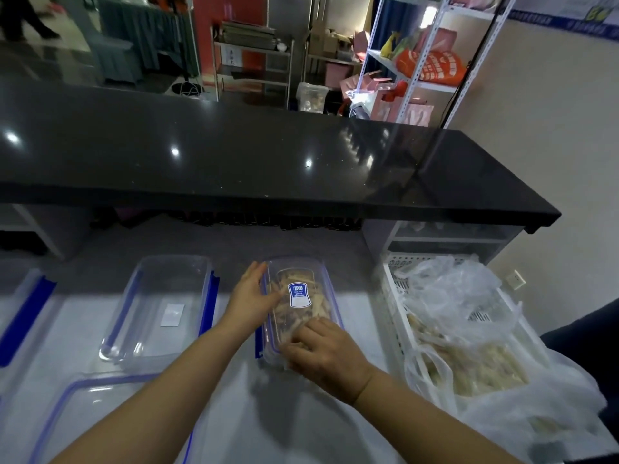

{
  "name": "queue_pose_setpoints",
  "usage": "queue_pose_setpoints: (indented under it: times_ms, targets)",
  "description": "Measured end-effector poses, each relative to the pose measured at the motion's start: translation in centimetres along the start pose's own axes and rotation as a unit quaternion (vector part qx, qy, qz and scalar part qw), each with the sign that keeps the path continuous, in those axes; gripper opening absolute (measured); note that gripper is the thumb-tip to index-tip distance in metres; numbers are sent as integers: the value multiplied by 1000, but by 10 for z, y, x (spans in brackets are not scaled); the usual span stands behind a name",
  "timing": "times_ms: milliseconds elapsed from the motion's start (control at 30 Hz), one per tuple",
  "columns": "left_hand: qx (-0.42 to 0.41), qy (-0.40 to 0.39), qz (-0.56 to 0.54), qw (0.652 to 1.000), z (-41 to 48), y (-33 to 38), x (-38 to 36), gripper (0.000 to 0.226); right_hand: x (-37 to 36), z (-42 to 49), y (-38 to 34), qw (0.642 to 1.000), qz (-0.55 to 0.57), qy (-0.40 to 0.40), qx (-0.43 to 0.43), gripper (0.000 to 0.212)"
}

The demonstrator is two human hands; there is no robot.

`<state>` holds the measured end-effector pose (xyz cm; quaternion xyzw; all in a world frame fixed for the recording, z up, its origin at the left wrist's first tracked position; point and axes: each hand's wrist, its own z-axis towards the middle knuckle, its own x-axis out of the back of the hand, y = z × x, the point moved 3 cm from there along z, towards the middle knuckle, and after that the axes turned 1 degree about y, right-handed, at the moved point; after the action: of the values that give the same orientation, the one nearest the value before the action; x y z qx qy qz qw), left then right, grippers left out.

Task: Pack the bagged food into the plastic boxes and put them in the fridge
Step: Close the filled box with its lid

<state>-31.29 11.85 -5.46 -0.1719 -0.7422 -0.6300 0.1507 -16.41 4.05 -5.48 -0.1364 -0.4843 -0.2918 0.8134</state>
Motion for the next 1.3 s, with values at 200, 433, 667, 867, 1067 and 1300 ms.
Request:
queue_pose_setpoints:
  times_ms: [200,433,667,867,1067,1300]
  targets:
    - [0,6,26,1000,9,-5,-7,69,-1,-8,43,986,42,16,-164,20]
    - [-28,8,33,999,4,-13,-16,61,-14,-11,69,858,193,-51,-474,38]
    - [-41,62,36,997,-21,-23,-17,54,-13,-14,52,843,246,-55,-476,37]
    - [63,82,-6,995,-34,-38,-20,27,-18,-27,47,789,293,-33,-539,43]
    - [97,102,-57,988,-56,-34,-20,51,-25,-35,46,681,365,-31,-635,64]
    - [24,119,25,992,-57,-31,-19,53,-27,-37,47,604,419,-70,-675,56]
